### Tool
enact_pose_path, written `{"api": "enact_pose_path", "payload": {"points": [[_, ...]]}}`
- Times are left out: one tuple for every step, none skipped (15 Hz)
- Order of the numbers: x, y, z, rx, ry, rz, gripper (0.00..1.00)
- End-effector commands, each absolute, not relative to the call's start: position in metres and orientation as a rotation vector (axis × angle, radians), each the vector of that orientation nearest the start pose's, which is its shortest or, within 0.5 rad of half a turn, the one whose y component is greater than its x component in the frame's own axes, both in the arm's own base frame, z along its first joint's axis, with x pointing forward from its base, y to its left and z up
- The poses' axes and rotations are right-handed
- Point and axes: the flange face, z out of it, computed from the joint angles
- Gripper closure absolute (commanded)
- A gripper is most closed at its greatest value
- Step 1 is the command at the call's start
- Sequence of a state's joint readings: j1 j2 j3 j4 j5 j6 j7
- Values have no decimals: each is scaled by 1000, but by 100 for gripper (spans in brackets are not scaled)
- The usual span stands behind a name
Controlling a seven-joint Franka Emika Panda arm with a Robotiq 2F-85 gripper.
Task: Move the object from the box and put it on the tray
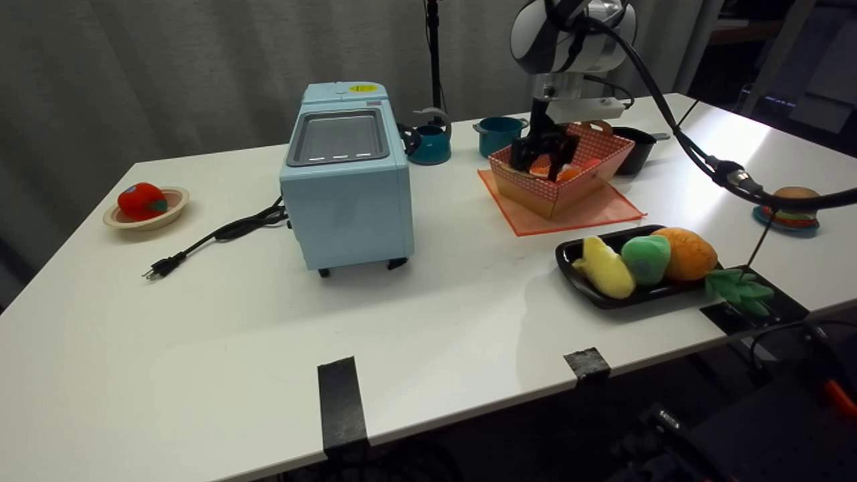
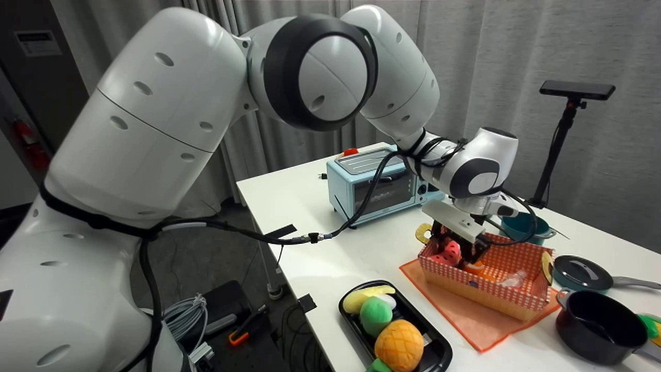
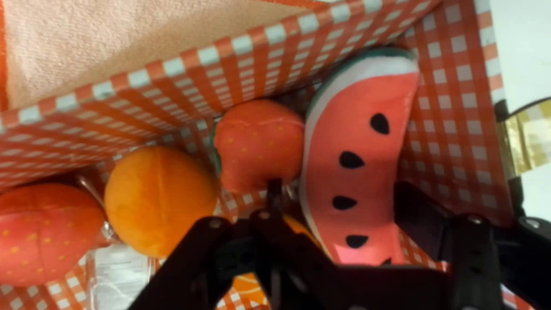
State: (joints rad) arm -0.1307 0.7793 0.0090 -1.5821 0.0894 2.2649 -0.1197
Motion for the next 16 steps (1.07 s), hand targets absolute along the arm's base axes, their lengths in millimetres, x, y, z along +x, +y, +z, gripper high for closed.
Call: {"api": "enact_pose_path", "payload": {"points": [[668, -75, 167, -3014, 143, 121, 65], [666, -71, 168, -3003, 150, 113, 74], [664, -69, 170, -2995, 156, 103, 81], [662, -66, 172, -2988, 162, 94, 89], [660, -64, 175, -2984, 167, 80, 95], [658, -63, 178, -2980, 171, 65, 99], [655, -63, 185, -2982, 174, 45, 100], [653, -64, 192, -2986, 174, 26, 98], [650, -66, 201, -2995, 172, 8, 97], [647, -69, 211, -3011, 165, -21, 98], [645, -72, 223, -3025, 159, -52, 97], [642, -76, 236, -3035, 154, -87, 97], [639, -79, 251, -3042, 153, -126, 97], [637, -82, 267, -3051, 151, -166, 97], [633, -85, 283, -3056, 150, -206, 97], [628, -87, 299, -3058, 150, -244, 97]]}}
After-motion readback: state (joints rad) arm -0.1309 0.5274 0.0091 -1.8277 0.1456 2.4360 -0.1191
